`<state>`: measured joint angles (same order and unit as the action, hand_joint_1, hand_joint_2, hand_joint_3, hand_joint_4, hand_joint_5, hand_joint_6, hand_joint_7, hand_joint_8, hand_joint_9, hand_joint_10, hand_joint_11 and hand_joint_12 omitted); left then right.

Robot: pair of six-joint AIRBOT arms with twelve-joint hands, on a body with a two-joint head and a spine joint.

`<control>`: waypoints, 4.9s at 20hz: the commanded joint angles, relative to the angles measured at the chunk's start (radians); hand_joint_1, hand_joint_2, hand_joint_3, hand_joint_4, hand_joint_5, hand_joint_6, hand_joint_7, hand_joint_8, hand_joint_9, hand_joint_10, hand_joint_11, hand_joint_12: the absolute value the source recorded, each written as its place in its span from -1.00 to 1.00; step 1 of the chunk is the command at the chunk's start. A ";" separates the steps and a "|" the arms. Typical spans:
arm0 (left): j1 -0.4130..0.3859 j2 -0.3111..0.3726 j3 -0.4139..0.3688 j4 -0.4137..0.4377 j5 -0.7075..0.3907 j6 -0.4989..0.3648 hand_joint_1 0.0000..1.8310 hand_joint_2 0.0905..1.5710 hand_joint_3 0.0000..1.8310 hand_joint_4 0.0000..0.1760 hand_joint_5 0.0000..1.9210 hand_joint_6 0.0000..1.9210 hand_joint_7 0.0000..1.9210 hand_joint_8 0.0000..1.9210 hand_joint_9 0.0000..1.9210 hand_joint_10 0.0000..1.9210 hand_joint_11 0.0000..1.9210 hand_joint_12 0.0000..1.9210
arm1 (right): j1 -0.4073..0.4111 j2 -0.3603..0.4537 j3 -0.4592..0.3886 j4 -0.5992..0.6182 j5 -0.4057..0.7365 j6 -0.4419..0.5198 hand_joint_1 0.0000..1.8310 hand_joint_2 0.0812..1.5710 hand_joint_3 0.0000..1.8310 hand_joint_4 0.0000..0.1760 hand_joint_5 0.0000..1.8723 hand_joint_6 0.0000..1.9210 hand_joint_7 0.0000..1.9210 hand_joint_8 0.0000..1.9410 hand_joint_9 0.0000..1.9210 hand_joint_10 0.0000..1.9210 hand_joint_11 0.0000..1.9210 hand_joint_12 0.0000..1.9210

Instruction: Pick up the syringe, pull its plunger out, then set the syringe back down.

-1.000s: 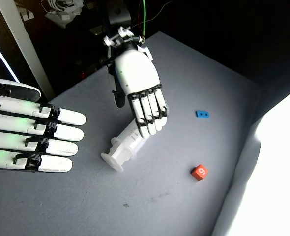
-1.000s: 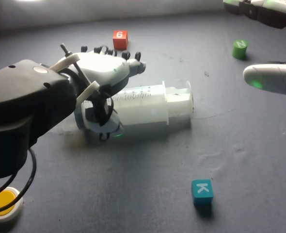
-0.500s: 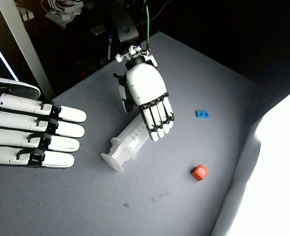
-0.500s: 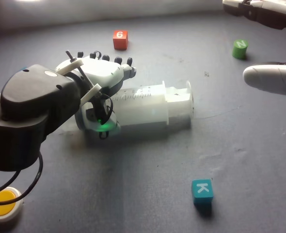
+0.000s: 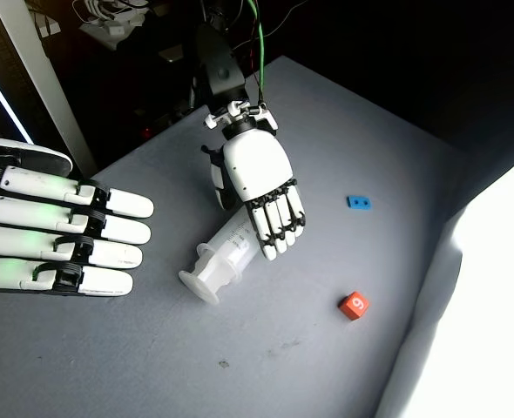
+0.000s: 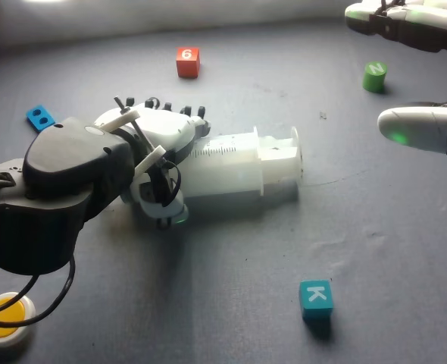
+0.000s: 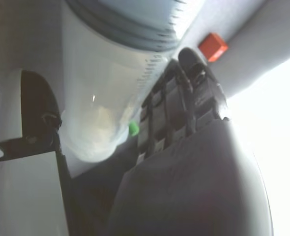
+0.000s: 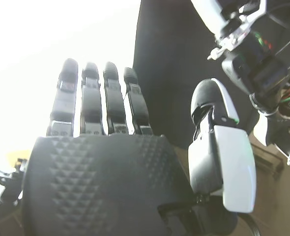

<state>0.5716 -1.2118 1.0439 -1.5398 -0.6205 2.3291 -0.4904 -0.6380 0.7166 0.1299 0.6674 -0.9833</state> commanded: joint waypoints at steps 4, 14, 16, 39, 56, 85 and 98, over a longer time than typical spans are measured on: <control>0.024 -0.025 0.022 0.074 -0.028 -0.048 0.22 0.34 -0.98 -1.00 -0.73 -0.99 -0.67 -0.99 -0.65 -0.98 -1.00 -0.05 | 0.005 0.002 0.002 0.000 0.123 0.000 -0.80 0.54 -1.00 -1.00 -0.84 -1.00 -0.84 -1.00 -0.88 -1.00 -1.00 -0.71; 0.041 -0.044 0.031 0.081 -0.028 -0.052 0.30 0.43 -1.00 -0.75 -0.05 0.11 -0.01 0.07 0.27 -0.90 -0.26 0.11 | 0.004 0.001 0.002 0.001 0.114 0.001 -0.78 0.54 -1.00 -1.00 -0.81 -1.00 -0.81 -1.00 -0.85 -1.00 -1.00 -0.68; 0.040 -0.044 0.030 0.080 -0.028 -0.052 0.30 0.44 -1.00 -0.75 -0.10 0.19 -0.02 0.13 0.22 -0.88 -0.37 0.31 | 0.004 0.001 0.002 0.002 0.107 0.008 -0.75 0.53 -1.00 -1.00 -0.78 -1.00 -0.78 -0.99 -0.81 -0.99 -1.00 -0.57; -0.218 0.124 -0.117 -0.150 0.004 0.192 0.27 0.53 -1.00 -0.81 -0.21 0.41 -0.14 0.28 -0.07 -0.40 -0.43 0.21 | 0.159 -0.101 0.096 0.077 -0.144 0.118 0.19 0.09 -1.00 -1.00 -0.99 -1.00 -0.90 -1.00 -0.86 -0.99 -1.00 -0.55; -0.316 0.155 -0.141 -0.229 -0.003 0.255 0.27 0.53 -1.00 -0.95 -0.20 0.44 -0.17 0.26 -0.07 -0.40 -0.41 0.21 | 0.138 -0.322 0.259 0.122 -0.093 0.091 0.15 0.03 -1.00 -1.00 -0.96 -1.00 -0.91 -1.00 -0.88 -1.00 -1.00 -0.51; -0.313 0.154 -0.137 -0.232 -0.003 0.282 0.46 0.50 -1.00 -1.00 -0.21 0.39 -0.16 0.25 -0.20 0.41 -0.41 0.20 | 0.078 -0.396 0.335 0.125 -0.045 0.062 0.49 0.43 -1.00 -1.00 -0.10 0.32 -0.01 0.03 -0.15 0.29 -0.45 0.25; -0.324 0.155 -0.129 -0.231 -0.003 0.282 0.27 0.55 -1.00 -1.00 -0.21 0.49 -0.20 0.29 -0.16 -0.24 -0.46 0.21 | 0.074 -0.216 0.210 0.136 -0.120 0.062 0.48 0.45 -1.00 -1.00 -0.12 0.34 -0.01 0.06 -0.20 0.32 -0.50 0.29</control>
<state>0.2665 -1.0748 0.8986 -1.8473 -0.5426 2.5938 -0.4236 -0.8661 0.9192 0.2768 0.4751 -0.9062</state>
